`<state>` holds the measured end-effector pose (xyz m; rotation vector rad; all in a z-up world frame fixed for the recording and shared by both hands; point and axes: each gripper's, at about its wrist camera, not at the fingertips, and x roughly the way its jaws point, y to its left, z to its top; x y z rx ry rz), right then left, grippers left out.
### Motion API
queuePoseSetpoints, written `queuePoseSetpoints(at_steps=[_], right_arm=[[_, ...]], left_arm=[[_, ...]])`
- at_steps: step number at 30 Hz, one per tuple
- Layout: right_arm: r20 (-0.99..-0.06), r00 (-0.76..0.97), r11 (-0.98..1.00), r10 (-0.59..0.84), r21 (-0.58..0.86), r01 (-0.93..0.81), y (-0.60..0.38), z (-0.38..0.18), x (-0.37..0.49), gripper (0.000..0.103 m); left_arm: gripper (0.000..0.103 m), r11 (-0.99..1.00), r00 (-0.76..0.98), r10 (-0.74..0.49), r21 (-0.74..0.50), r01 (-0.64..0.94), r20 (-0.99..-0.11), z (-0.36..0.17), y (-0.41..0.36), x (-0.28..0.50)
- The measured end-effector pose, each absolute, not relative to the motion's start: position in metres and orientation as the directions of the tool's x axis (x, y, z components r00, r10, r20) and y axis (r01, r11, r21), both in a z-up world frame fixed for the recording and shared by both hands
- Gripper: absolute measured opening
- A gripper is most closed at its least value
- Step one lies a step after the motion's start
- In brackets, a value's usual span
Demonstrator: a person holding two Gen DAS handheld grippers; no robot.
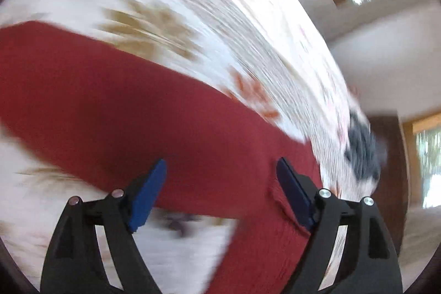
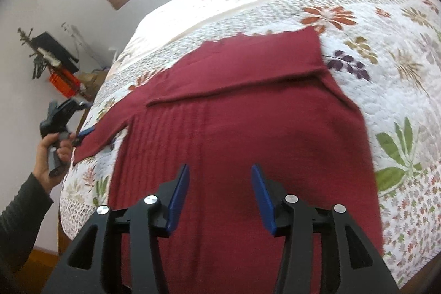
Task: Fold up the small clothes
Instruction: 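Fold the held sleeve across the sweater body with the left gripper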
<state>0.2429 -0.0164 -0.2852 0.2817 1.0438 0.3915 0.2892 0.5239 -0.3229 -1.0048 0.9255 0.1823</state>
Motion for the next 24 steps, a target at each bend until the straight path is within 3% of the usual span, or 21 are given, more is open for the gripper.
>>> queuePoseSetpoints(at_steps=[4, 7, 16, 17, 19, 21, 24], right_arm=[[-0.777, 0.424, 0.885, 0.466, 0.410, -0.221, 0.011, -0.280, 0.240, 0.049], [-0.780, 0.406, 0.878, 0.477, 0.402, -0.259, 0.034, -0.276, 0.237, 0.050], [-0.793, 0.387, 0.878, 0.470, 0.375, -0.297, 0.066, -0.269, 0.230, 0.051], [-0.796, 0.387, 0.880, 0.466, 0.370, -0.298, 0.067, -0.269, 0.229, 0.051], [-0.802, 0.384, 0.884, 0.458, 0.363, -0.294, 0.068, -0.269, 0.228, 0.051], [-0.804, 0.386, 0.887, 0.453, 0.362, -0.287, 0.068, -0.269, 0.227, 0.051], [-0.804, 0.386, 0.888, 0.453, 0.365, -0.281, 0.068, -0.269, 0.227, 0.051]], left_arm=[[0.081, 0.404, 0.658, -0.101, -0.635, -0.659, -0.747, -0.324, 0.615, 0.203], [0.079, 0.316, 0.659, -0.050, -0.638, -0.702, -0.750, -0.334, 0.656, 0.164], [0.078, 0.223, 0.653, -0.063, -0.648, -0.728, -0.755, -0.376, 0.693, 0.163], [0.073, 0.229, 0.648, -0.056, -0.642, -0.732, -0.759, -0.376, 0.696, 0.165], [0.050, 0.242, 0.625, -0.036, -0.613, -0.752, -0.780, -0.377, 0.697, 0.170], [0.006, 0.232, 0.620, -0.053, -0.613, -0.755, -0.783, -0.379, 0.699, 0.169], [0.007, 0.242, 0.636, -0.040, -0.625, -0.742, -0.771, -0.373, 0.703, 0.173]])
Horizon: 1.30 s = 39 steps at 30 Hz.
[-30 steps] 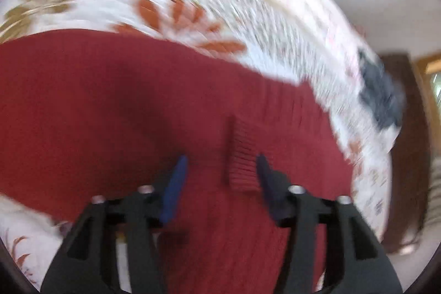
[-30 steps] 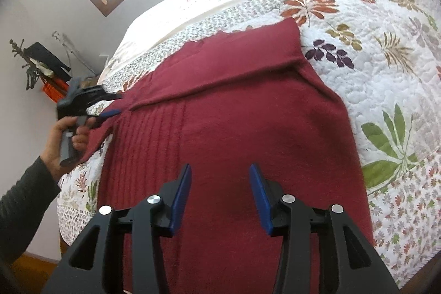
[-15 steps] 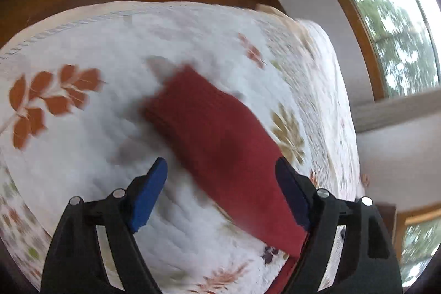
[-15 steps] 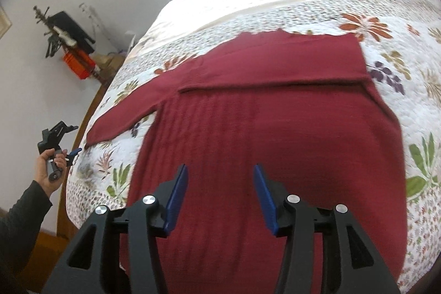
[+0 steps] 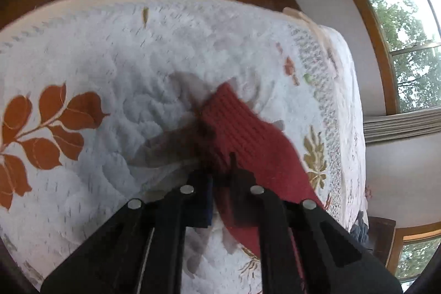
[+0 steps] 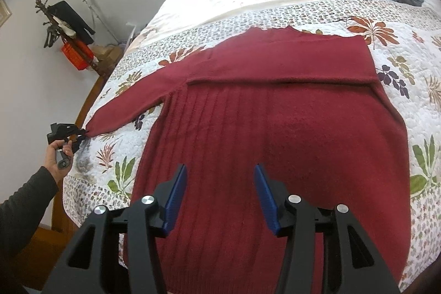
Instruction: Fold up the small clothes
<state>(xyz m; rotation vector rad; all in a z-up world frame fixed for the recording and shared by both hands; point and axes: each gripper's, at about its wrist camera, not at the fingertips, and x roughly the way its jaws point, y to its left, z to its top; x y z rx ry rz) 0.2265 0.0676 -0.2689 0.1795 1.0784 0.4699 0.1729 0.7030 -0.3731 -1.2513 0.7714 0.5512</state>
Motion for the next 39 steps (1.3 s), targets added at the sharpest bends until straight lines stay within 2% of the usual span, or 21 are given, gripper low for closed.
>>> queuePoseSetpoints(at_steps=[4, 7, 11, 15, 20, 28, 31, 32, 33, 34, 36, 38, 39], right_arm=[[-0.803, 0.383, 0.885, 0.457, 0.364, -0.292, 0.069, -0.265, 0.224, 0.051], [-0.807, 0.357, 0.877, 0.471, 0.382, -0.293, 0.069, -0.264, 0.227, 0.057], [-0.799, 0.351, 0.869, 0.488, 0.407, -0.281, 0.066, -0.260, 0.235, 0.059], [-0.787, 0.354, 0.862, 0.505, 0.433, -0.265, 0.062, -0.258, 0.249, 0.059], [-0.778, 0.336, 0.847, 0.531, 0.474, -0.241, 0.058, -0.264, 0.267, 0.060], [-0.769, 0.308, 0.828, 0.561, 0.514, -0.224, 0.058, -0.276, 0.296, 0.061], [-0.764, 0.304, 0.822, 0.569, 0.525, -0.221, 0.063, -0.279, 0.311, 0.062], [-0.760, 0.304, 0.819, 0.574, 0.530, -0.222, 0.066, -0.280, 0.319, 0.064], [-0.751, 0.299, 0.809, 0.588, 0.546, -0.218, 0.068, -0.281, 0.328, 0.067], [-0.742, 0.292, 0.797, 0.604, 0.567, -0.206, 0.069, -0.283, 0.336, 0.068], [-0.716, 0.275, 0.765, 0.641, 0.622, -0.165, 0.072, -0.290, 0.358, 0.068], [-0.693, 0.264, 0.736, 0.671, 0.665, -0.125, 0.074, -0.298, 0.379, 0.068], [-0.678, 0.254, 0.717, 0.690, 0.689, -0.107, 0.076, -0.304, 0.392, 0.068]], left_arm=[[0.006, 0.331, 0.712, -0.040, -0.682, -0.652, -0.701, -0.321, 0.679, 0.186], [0.006, 0.429, 0.754, -0.069, -0.701, -0.569, -0.654, -0.281, 0.651, 0.209], [0.006, 0.563, 0.783, -0.142, -0.700, -0.439, -0.605, -0.232, 0.596, 0.252], [0.006, 0.646, 0.776, -0.229, -0.688, -0.330, -0.588, -0.212, 0.535, 0.301], [0.006, 0.704, 0.721, -0.331, -0.668, -0.241, -0.608, -0.222, 0.457, 0.351], [0.006, 0.782, 0.584, -0.433, -0.609, -0.136, -0.687, -0.286, 0.345, 0.408], [0.008, 0.798, 0.539, -0.449, -0.591, -0.117, -0.713, -0.313, 0.325, 0.419], [0.015, 0.803, 0.521, -0.451, -0.584, -0.117, -0.724, -0.323, 0.319, 0.422], [0.028, 0.804, 0.501, -0.457, -0.582, -0.120, -0.735, -0.333, 0.316, 0.424], [0.036, 0.805, 0.482, -0.460, -0.579, -0.129, -0.746, -0.343, 0.314, 0.424], [0.061, 0.793, 0.494, -0.466, -0.594, -0.135, -0.734, -0.345, 0.318, 0.418], [0.075, 0.765, 0.534, -0.482, -0.631, -0.131, -0.695, -0.341, 0.325, 0.399], [0.077, 0.750, 0.546, -0.490, -0.648, -0.133, -0.680, -0.340, 0.330, 0.389]])
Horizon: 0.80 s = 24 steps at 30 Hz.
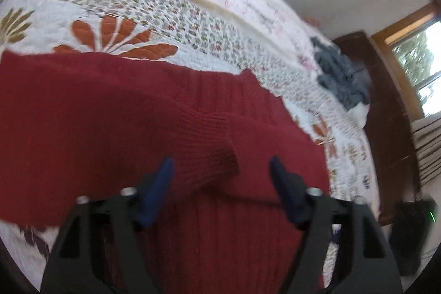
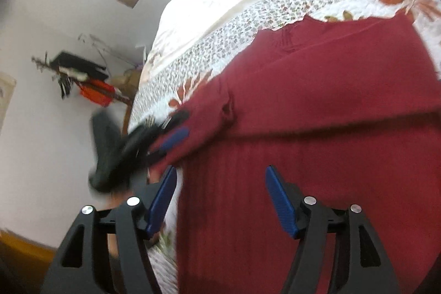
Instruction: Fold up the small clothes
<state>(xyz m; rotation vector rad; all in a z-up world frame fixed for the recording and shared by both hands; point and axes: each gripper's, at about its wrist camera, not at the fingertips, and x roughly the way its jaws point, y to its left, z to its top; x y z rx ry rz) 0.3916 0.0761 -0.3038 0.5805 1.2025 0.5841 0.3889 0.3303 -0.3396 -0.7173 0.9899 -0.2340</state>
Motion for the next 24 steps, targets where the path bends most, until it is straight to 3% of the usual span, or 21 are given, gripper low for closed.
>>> queuePoseSetpoints(at_steps=[5, 11, 15, 20, 22, 24], right_arm=[[-0.587, 0.142, 0.591, 0.797, 0.806, 0.013, 0.099, -0.348, 0.455, 0.053], [-0.539, 0.015, 0.530, 0.842, 0.833, 0.159, 0.138, -0.408, 0.507, 0.053], [-0.635, -0.019, 0.633, 0.772, 0.766, 0.111, 0.158, -0.414, 0.513, 0.054], [-0.652, -0.010, 0.648, 0.758, 0.752, 0.123, 0.167, -0.410, 0.517, 0.054], [-0.653, -0.012, 0.650, 0.757, 0.752, 0.113, 0.172, -0.408, 0.520, 0.050], [-0.657, -0.022, 0.655, 0.754, 0.748, 0.108, 0.174, -0.406, 0.519, 0.033]], left_arm=[[0.081, 0.669, 0.582, -0.521, -0.722, -0.176, -0.624, -0.339, 0.346, 0.325], [0.083, 0.569, 0.619, -0.518, -0.778, -0.266, -0.591, -0.353, 0.362, 0.246], [0.084, 0.522, 0.626, -0.525, -0.799, -0.298, -0.577, -0.357, 0.370, 0.223], [0.084, 0.527, 0.622, -0.518, -0.792, -0.308, -0.587, -0.356, 0.376, 0.213], [0.084, 0.531, 0.621, -0.516, -0.789, -0.310, -0.591, -0.355, 0.376, 0.209], [0.084, 0.532, 0.617, -0.513, -0.785, -0.317, -0.597, -0.355, 0.377, 0.205]])
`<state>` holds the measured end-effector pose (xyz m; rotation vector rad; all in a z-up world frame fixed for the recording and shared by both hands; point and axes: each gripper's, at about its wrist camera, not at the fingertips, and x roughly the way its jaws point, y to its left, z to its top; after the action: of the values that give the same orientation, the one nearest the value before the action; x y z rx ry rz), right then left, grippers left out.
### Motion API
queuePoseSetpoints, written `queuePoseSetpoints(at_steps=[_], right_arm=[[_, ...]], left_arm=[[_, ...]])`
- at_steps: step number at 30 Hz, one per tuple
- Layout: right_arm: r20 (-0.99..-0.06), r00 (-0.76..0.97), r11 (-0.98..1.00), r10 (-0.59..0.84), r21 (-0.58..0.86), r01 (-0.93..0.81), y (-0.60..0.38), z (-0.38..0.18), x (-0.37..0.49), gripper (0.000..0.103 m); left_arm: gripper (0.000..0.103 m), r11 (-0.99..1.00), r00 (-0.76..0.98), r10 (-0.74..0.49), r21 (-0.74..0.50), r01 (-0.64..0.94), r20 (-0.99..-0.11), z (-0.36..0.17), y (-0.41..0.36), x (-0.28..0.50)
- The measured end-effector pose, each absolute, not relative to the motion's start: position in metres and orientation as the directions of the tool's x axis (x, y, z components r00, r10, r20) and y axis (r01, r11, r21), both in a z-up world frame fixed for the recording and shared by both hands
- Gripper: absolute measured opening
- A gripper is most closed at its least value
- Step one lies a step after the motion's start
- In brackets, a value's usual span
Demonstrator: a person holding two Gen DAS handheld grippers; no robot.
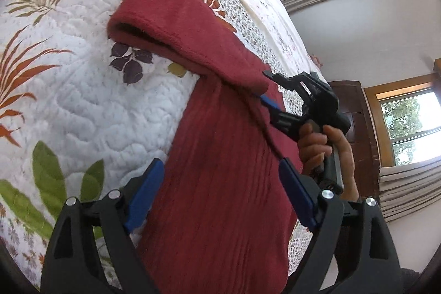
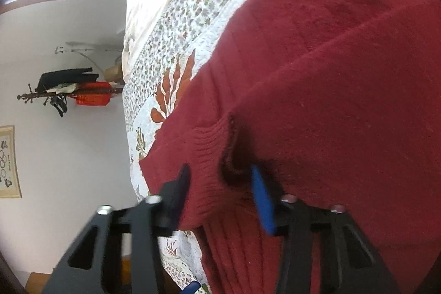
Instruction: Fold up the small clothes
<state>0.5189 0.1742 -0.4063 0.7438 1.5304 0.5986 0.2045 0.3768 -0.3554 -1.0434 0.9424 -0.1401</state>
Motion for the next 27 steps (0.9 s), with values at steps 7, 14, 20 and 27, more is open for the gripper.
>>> queuePoseSetpoints(at_steps=[7, 14, 20, 27], right_arm=[[-0.701, -0.021, 0.699, 0.713, 0.709, 0.090, 0.171, -0.395, 0.523, 0.052], [-0.644, -0.064, 0.645, 0.762, 0.746, 0.168, 0.161, -0.419, 0.520, 0.054], [-0.627, -0.082, 0.631, 0.775, 0.759, 0.159, 0.175, -0.421, 0.526, 0.046], [-0.623, -0.024, 0.622, 0.782, 0.777, 0.096, 0.163, -0.389, 0.527, 0.006]], left_arm=[[0.084, 0.528, 0.611, -0.506, -0.779, -0.339, -0.609, -0.357, 0.380, 0.194], [0.084, 0.524, 0.605, -0.515, -0.782, -0.338, -0.607, -0.358, 0.377, 0.196], [0.084, 0.527, 0.606, -0.517, -0.782, -0.333, -0.605, -0.357, 0.376, 0.199], [0.084, 0.533, 0.600, -0.509, -0.774, -0.342, -0.617, -0.356, 0.377, 0.194]])
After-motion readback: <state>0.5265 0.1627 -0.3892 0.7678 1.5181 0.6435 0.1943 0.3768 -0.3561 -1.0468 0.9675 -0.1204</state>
